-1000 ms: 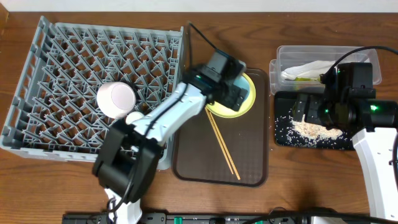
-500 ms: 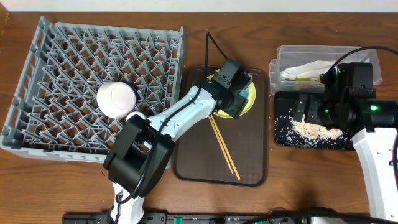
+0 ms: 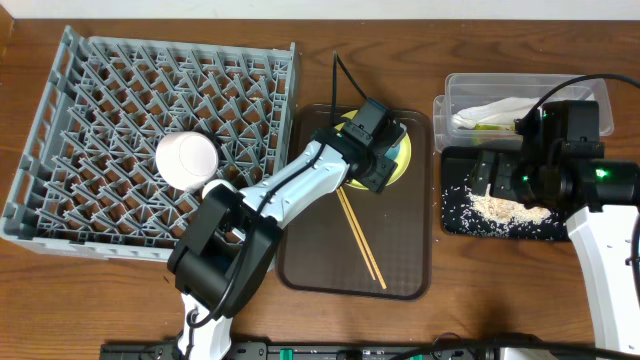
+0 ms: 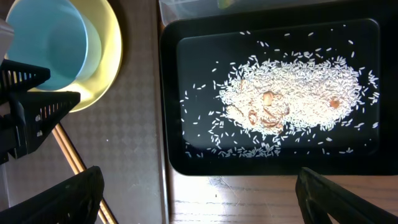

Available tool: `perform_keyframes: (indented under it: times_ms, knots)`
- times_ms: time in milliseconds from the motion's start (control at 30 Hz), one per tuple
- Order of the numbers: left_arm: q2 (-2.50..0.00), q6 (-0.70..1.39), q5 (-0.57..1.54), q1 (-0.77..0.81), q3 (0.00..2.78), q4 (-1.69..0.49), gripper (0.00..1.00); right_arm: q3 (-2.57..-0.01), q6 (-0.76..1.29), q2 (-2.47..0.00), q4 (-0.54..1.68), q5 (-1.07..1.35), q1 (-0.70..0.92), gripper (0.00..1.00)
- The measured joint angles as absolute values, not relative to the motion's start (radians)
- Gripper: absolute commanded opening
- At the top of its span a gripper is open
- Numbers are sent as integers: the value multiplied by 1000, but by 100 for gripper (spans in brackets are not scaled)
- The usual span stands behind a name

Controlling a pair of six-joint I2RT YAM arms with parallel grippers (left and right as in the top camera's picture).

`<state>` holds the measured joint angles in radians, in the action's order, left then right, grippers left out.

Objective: Sort waste into correct bins and load items into the dishwasher
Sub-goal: 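Reach the left gripper into the light-blue bowl on the yellow plate and grasp it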

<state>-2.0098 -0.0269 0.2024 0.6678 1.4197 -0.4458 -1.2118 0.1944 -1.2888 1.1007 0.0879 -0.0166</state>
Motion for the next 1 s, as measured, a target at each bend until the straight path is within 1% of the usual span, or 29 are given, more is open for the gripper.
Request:
perform_keyframes:
  times_ms: [233,333,533,633,733,900,1000]
  knots:
    - [-2010,-27,183,672,1420,-447,61,-1212,194,-1289,1103,88,-17,96]
    - [-2010,-27,155,672,1419,-448,57,-1212,194,-1289,1103,88,-17,96]
    - [-2017,-27,118,672,1420,-448,57,-1212,194,-1289,1103,88,-17,96]
    - [-2040,-27,112,672,1419,-448,56,-1212,194,-1289,1103,88,-17,96]
    - [-2063,-26,105,672,1417,-445,48,-1212,194,-1289,1103,88,-17,96]
    - [-2067,-24,102,672,1414,-418,26,-1212,194,-1289,1103,88,-17,96]
    - [-2067,-27,101,672,1414,-414,19,-1212,194,-1289,1103,88,-17,96]
